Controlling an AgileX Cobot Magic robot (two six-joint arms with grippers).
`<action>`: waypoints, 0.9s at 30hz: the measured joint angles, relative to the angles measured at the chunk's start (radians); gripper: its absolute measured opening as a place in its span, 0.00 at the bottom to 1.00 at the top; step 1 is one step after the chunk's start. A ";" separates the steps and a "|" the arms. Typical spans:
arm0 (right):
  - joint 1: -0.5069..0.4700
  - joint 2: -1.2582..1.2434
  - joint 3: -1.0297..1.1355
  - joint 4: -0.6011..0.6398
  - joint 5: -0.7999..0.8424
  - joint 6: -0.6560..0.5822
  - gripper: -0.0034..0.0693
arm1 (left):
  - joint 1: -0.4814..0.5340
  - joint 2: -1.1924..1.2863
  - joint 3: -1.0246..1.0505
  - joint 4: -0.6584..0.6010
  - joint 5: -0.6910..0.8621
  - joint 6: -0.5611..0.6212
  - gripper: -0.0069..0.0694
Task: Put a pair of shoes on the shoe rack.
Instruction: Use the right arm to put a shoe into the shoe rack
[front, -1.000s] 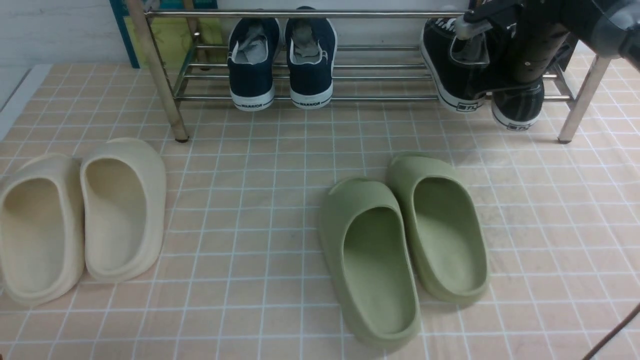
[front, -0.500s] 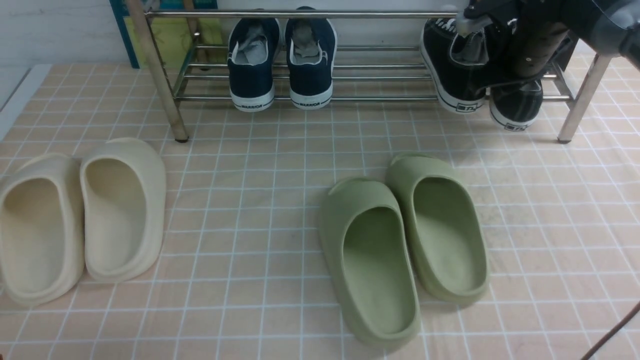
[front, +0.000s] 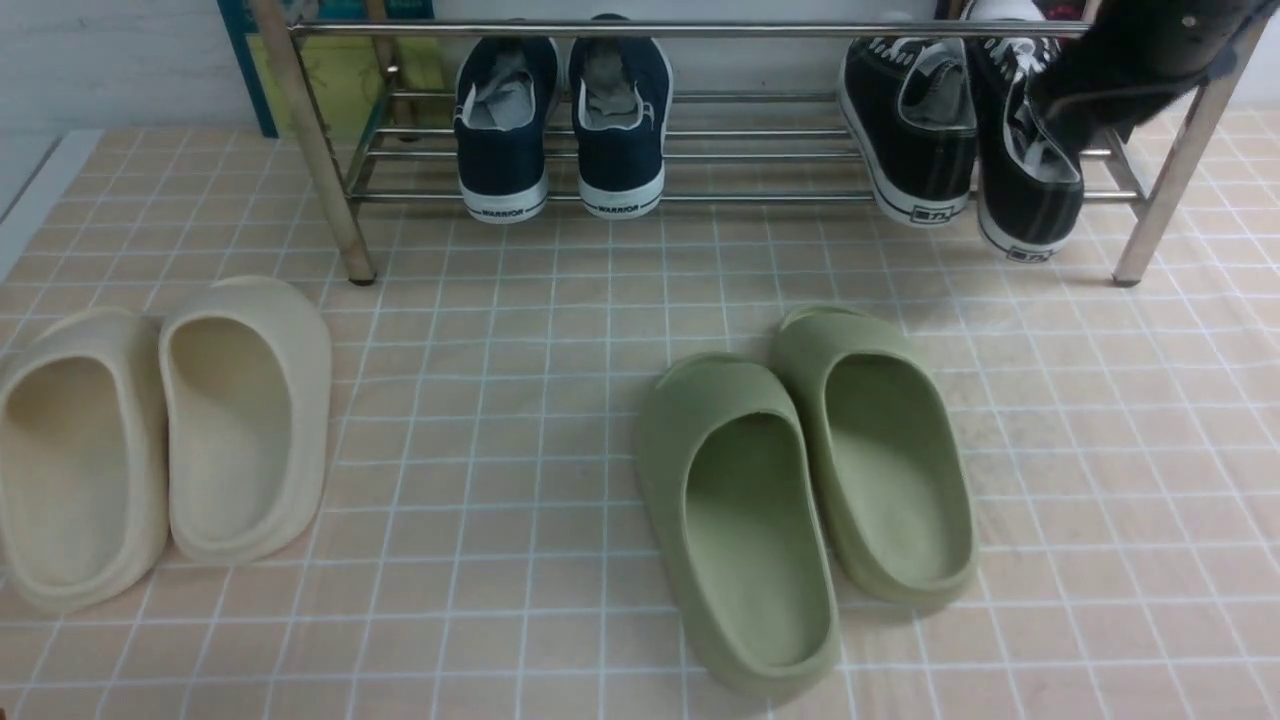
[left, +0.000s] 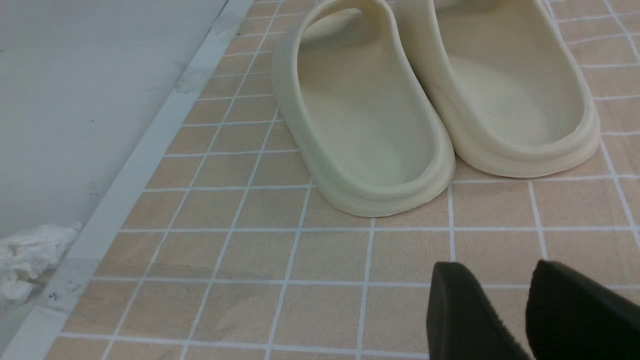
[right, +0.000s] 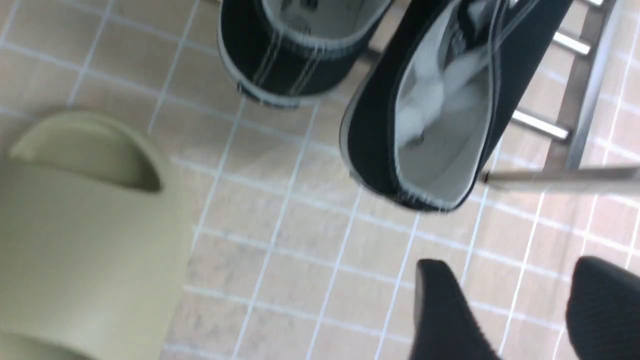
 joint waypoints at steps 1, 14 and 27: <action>-0.003 -0.007 0.048 0.005 0.000 0.000 0.43 | 0.000 0.000 0.000 0.000 0.000 0.000 0.40; -0.025 0.033 0.304 0.018 -0.340 0.144 0.02 | 0.000 0.000 0.000 0.000 0.000 0.000 0.40; -0.025 0.034 0.244 -0.066 -0.320 0.247 0.02 | 0.000 0.000 0.000 0.000 0.000 0.000 0.40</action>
